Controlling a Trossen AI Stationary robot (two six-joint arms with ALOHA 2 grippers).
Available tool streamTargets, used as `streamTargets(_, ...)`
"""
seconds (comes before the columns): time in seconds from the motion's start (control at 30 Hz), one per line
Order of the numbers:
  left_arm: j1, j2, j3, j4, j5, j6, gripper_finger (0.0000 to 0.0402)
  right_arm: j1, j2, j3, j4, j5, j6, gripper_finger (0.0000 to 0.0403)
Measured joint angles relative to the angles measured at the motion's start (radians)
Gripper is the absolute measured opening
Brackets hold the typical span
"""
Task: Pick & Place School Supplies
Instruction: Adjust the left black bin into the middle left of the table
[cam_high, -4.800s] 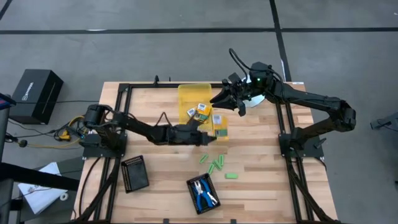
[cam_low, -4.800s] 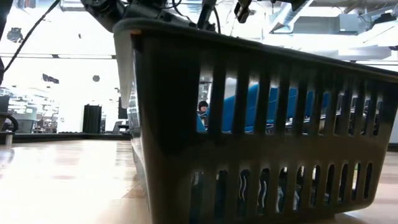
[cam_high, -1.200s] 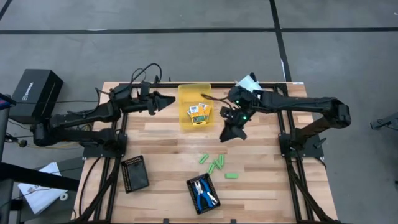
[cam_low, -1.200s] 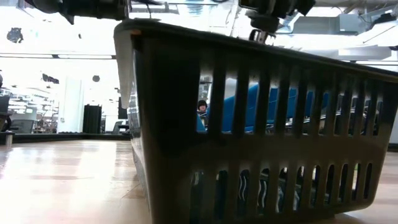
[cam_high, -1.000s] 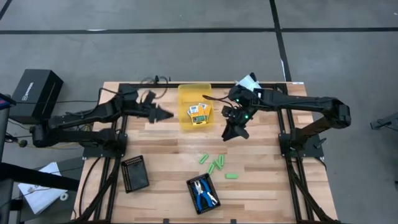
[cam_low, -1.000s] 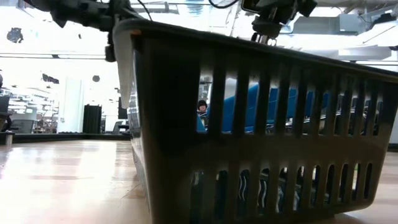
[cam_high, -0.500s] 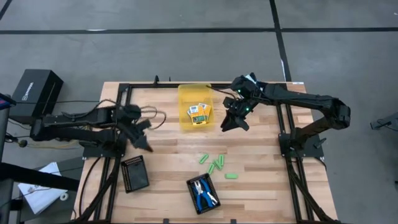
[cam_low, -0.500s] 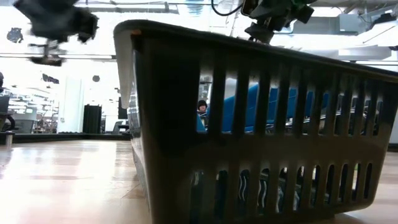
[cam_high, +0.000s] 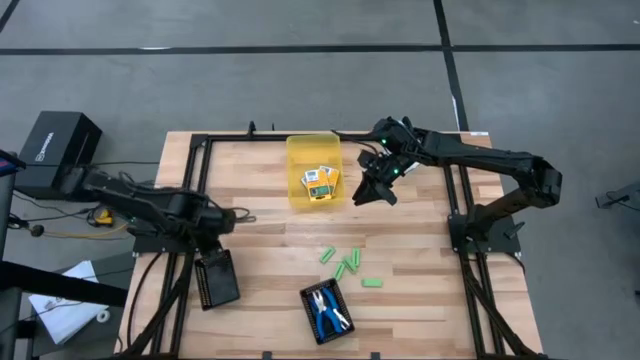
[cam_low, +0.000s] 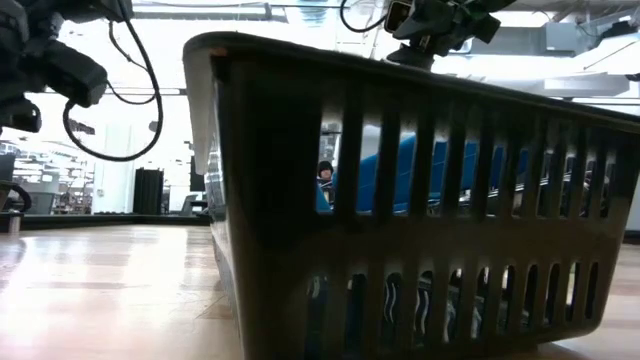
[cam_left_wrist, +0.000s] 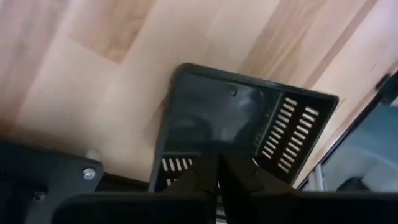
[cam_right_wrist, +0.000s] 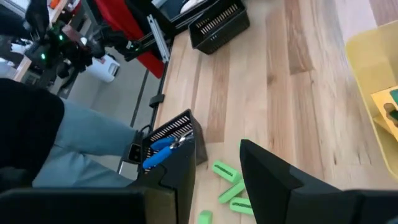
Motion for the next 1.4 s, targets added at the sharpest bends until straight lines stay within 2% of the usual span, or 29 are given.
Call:
streamTargets(0.33, -0.106, 0.198, 0.000, 0.170, -0.023, -0.013, 0.0000, 0.003, 0.000, 0.000, 0.005, 0.004, 0.041, 0.0118)
streamTargets(0.53, -0.111, 0.320, 0.000, 0.225, -0.040, -0.014, 0.0000, 0.003, 0.000, 0.000, 0.010, 0.004, 0.068, 0.0118)
streamTargets(0.7, -0.096, 0.399, 0.000, 0.365, -0.042, -0.013, 0.0000, 0.003, 0.000, 0.000, 0.010, 0.002, 0.067, 0.0118)
streamTargets(0.9, 0.004, 0.469, 0.000, 0.520, -0.056, 0.001, 0.0000, 0.003, 0.000, 0.000, 0.017, 0.001, 0.068, 0.0118)
streamTargets(1.13, 0.163, 0.466, 0.008, 0.595, -0.083, 0.074, 0.0000, 0.004, 0.000, 0.000, 0.035, -0.022, 0.091, 0.0118)
streamTargets(1.3, 0.260, 0.463, 0.090, 0.613, -0.096, 0.163, 0.0000, 0.004, 0.000, 0.000, 0.040, -0.022, 0.094, 0.0118)
streamTargets(1.4, 0.294, 0.461, 0.142, 0.624, -0.069, 0.208, 0.0001, 0.005, 0.000, 0.000, 0.059, -0.023, 0.095, 0.0118)
